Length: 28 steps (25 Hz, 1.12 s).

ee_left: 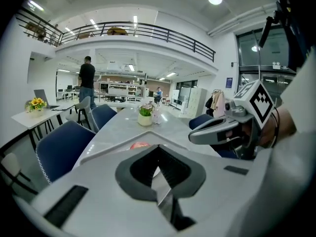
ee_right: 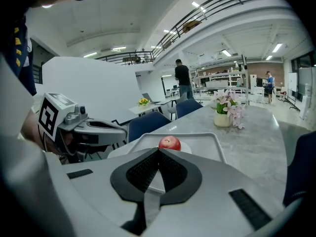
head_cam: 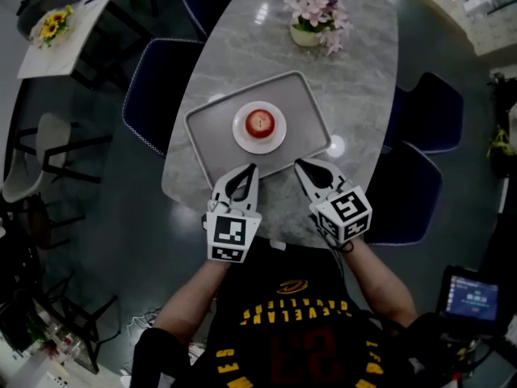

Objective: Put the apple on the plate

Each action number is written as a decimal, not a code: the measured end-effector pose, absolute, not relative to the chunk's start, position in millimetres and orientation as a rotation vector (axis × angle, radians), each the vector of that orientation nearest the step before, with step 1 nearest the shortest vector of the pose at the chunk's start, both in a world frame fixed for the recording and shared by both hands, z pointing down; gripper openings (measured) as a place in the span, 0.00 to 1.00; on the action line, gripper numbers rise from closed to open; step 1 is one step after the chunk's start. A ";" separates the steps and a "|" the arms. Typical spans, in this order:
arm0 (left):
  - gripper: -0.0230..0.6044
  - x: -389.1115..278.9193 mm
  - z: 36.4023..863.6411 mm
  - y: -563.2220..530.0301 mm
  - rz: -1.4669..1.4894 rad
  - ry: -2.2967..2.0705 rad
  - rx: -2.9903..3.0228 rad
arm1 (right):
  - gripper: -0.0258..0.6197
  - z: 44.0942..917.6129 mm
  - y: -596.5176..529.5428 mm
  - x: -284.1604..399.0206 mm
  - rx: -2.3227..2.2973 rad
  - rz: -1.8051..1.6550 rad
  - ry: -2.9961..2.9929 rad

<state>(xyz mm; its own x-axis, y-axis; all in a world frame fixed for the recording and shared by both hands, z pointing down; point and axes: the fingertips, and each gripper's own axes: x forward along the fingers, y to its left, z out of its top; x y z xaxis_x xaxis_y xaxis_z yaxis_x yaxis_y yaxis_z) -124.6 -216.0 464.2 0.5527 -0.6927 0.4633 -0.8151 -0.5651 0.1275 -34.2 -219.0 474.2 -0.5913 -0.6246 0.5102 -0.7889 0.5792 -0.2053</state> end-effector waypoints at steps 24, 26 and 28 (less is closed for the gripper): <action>0.04 -45.6 364.7 -118.6 0.259 -1.424 2.534 | 0.05 368.4 -124.0 22.1 1.288 0.396 -2.689; 0.04 -41.5 358.8 -111.8 0.253 -1.441 2.544 | 0.05 358.7 -119.7 26.4 1.317 0.358 -2.707; 0.04 -36.5 353.3 -105.6 0.242 -1.449 2.561 | 0.05 353.9 -114.3 27.3 1.309 0.326 -2.735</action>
<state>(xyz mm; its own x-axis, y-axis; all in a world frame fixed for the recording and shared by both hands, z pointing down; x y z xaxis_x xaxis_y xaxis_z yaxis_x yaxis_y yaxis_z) -36.5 -105.6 353.3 0.5091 -0.8286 0.2330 -0.8593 -0.5046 0.0833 27.3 -114.3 353.9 -0.6283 -0.7583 0.1742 -0.7780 0.6096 -0.1521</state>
